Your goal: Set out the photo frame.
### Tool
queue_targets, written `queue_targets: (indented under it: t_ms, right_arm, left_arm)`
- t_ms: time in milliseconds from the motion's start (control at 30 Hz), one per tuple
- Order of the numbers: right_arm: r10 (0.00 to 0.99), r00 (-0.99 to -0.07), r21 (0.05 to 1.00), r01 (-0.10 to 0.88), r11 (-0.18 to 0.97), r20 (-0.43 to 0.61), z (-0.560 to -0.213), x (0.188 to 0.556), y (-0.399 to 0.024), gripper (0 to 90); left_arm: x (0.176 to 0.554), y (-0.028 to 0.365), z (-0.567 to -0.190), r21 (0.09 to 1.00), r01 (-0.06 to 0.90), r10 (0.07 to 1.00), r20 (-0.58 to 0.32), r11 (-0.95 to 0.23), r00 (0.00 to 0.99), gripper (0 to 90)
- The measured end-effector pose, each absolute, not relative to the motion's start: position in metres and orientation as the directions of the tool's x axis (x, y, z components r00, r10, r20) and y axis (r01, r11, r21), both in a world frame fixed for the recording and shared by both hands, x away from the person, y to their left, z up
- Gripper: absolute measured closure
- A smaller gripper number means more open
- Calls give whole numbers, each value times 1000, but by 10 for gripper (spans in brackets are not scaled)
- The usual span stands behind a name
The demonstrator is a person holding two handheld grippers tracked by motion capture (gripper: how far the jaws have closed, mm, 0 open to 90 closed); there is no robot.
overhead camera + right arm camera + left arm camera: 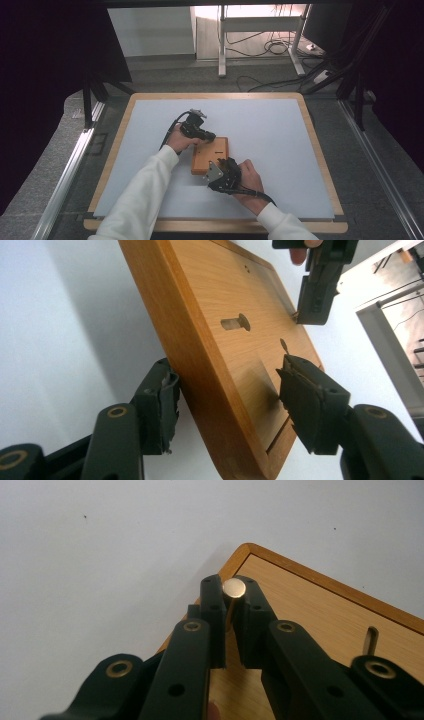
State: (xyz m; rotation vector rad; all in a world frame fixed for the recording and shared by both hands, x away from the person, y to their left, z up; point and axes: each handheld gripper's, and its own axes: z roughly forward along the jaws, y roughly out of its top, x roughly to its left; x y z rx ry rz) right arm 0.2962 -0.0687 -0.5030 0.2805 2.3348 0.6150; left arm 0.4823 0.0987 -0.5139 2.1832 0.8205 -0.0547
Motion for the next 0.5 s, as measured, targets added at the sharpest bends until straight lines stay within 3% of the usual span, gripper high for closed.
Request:
queue_targets:
  t_ms: [500]
  right_arm:
    - [339,-721,485,5,875,-604,-496,294,-69,487]
  left_arm:
    - [482,99,-515,670,579,546,-298,-464,783,825]
